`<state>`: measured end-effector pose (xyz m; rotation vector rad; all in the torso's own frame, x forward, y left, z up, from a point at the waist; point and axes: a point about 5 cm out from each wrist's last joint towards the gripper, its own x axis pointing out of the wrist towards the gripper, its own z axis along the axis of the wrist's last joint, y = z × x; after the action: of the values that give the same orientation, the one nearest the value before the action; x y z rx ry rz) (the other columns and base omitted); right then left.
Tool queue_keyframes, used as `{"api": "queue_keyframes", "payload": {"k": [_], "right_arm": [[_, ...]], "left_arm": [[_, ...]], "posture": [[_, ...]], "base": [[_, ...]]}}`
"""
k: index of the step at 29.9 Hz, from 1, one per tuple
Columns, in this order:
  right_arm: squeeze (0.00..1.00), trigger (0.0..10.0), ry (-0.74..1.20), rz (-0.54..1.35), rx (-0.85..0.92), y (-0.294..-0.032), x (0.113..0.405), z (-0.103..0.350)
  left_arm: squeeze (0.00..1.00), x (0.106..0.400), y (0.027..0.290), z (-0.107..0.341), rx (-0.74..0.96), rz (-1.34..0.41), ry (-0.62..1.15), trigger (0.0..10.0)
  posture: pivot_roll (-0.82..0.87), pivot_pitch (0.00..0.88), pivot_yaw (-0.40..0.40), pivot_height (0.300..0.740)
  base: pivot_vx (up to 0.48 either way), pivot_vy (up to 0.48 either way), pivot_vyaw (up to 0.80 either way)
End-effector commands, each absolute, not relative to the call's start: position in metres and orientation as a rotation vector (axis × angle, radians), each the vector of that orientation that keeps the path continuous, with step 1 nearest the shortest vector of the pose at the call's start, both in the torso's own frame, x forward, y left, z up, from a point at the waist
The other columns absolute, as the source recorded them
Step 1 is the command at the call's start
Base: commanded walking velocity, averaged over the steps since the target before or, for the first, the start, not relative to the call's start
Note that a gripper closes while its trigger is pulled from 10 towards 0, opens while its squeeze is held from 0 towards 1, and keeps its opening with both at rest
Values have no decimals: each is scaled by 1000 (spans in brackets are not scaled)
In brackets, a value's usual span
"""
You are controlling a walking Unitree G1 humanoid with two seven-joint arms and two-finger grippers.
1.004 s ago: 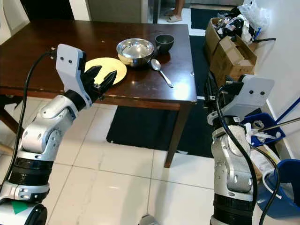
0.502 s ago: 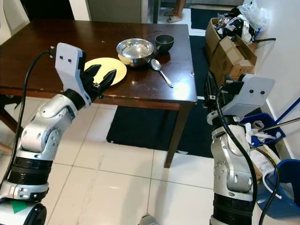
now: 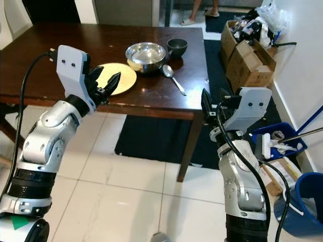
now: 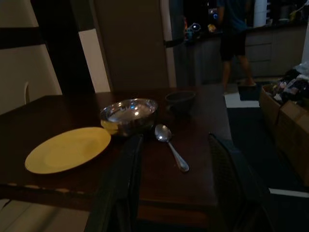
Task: Setting the table
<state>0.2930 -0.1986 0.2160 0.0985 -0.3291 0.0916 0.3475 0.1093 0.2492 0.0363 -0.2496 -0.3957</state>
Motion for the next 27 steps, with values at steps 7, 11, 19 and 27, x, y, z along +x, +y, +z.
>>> {"api": "queue_keyframes", "payload": {"k": [7, 11, 19, 27], "right_arm": [[0, 10000, -326, 84, 91, -203, 292, 216], [0, 10000, -328, 82, 97, -204, 292, 216], [0, 10000, -328, 70, 105, -206, 292, 217], [0, 10000, -327, 66, 97, -207, 292, 217]], "left_arm": [[0, 348, 106, 244, 44, -398, -238, 10000], [0, 348, 105, 243, 43, -402, -240, 10000], [0, 348, 104, 243, 41, -415, -241, 10000], [0, 349, 103, 243, 43, -419, -241, 10000]], "posture": [[-238, 0, 96, 740], [-238, 0, 96, 740], [-242, 0, 97, 740], [-240, 0, 99, 740]], "base": [[480, 0, 0], [480, 0, -209], [480, 0, -767], [472, 0, -645]]}}
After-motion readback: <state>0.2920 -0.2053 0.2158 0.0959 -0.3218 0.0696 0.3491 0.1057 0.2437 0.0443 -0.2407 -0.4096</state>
